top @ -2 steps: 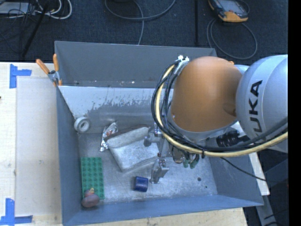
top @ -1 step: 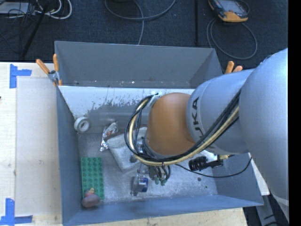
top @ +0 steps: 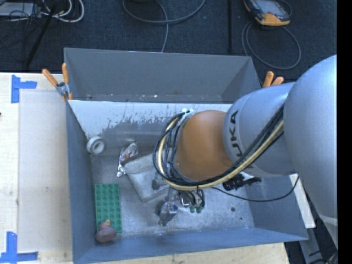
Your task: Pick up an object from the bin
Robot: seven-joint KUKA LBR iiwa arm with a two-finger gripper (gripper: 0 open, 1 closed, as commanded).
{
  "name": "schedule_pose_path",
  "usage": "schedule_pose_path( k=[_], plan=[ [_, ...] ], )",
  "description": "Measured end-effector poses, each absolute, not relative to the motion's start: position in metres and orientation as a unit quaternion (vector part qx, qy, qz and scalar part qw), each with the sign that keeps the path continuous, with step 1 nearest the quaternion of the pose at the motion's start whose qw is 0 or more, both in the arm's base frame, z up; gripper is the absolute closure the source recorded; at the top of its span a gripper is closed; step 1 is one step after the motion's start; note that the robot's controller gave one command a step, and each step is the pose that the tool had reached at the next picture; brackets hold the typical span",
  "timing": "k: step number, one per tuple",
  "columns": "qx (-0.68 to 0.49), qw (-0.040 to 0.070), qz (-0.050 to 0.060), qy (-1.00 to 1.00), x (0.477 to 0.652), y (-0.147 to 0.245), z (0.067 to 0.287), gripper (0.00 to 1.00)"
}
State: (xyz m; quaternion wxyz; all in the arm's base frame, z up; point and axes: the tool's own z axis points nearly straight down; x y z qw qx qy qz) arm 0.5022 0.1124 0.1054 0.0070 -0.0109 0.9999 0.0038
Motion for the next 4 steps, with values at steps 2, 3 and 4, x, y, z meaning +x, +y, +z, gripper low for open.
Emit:
schedule_pose_path(
  k=[2, 3, 4],
  plan=[
    [-0.167, 0.012, 0.007, 0.986, 0.534, 0.068, 0.101, 0.0],
    [-0.274, -0.001, 0.001, 0.962, 0.484, 0.096, 0.123, 0.0],
    [-0.283, 0.003, 0.001, 0.959, 0.516, 0.073, 0.07, 0.0]
  ],
)
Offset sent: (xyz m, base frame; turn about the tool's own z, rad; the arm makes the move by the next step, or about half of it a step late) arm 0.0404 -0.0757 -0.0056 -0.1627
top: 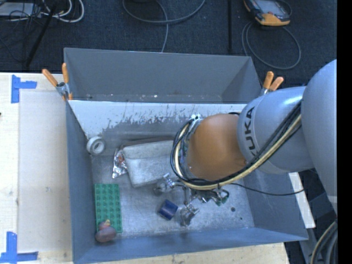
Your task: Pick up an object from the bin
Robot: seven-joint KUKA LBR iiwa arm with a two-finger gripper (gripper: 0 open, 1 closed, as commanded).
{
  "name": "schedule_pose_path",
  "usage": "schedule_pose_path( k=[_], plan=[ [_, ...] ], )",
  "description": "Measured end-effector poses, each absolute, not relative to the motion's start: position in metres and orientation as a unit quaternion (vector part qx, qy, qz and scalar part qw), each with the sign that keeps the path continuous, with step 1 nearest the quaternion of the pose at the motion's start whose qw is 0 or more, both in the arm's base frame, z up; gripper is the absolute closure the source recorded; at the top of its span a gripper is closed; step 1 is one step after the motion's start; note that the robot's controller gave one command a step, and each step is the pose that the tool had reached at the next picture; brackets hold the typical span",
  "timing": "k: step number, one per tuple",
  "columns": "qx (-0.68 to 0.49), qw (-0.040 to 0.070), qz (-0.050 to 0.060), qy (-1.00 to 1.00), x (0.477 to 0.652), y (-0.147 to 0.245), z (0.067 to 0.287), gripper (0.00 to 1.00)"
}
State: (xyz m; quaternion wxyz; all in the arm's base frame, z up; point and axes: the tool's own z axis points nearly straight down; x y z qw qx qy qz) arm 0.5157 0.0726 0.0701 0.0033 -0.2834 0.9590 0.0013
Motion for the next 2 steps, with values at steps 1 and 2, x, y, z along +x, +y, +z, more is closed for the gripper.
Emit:
schedule_pose_path(
  k=[1, 2],
  plan=[
    [-0.283, -0.002, 0.0, 0.959, 0.514, 0.0711, 0.0723, 1.0],
    [-0.282, 0.002, 0.0, 0.959, 0.5147, 0.0715, 0.0712, 0.0]
  ],
)
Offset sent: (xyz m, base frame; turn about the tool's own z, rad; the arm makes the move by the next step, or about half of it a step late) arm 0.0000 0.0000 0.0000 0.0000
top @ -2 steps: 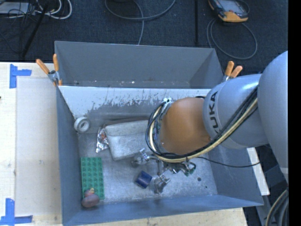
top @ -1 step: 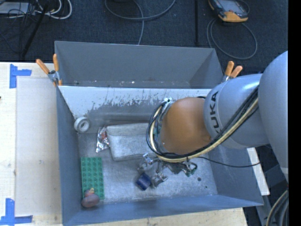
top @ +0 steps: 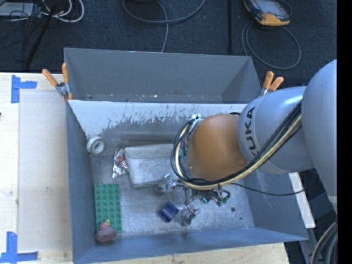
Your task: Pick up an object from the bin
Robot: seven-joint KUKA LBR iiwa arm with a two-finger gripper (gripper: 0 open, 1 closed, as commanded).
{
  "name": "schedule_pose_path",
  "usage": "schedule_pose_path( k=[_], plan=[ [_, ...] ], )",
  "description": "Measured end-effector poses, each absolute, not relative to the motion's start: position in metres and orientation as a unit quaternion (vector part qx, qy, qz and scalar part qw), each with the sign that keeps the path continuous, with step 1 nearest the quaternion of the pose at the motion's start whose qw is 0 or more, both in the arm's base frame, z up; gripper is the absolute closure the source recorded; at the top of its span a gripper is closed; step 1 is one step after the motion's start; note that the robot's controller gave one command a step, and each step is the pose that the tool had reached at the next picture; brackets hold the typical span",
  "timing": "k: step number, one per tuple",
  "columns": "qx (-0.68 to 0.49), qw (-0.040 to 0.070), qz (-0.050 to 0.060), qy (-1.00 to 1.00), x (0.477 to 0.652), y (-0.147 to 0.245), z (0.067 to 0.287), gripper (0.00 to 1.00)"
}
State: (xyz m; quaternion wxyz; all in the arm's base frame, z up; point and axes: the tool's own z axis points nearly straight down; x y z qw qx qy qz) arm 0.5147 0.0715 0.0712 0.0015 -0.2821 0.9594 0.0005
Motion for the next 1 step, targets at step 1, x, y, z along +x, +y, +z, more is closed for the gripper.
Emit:
schedule_pose_path(
  k=[1],
  plan=[
    [-0.408, 0.002, 0.0, 0.913, 0.5056, 0.0888, 0.071, 0.0]
  ],
)
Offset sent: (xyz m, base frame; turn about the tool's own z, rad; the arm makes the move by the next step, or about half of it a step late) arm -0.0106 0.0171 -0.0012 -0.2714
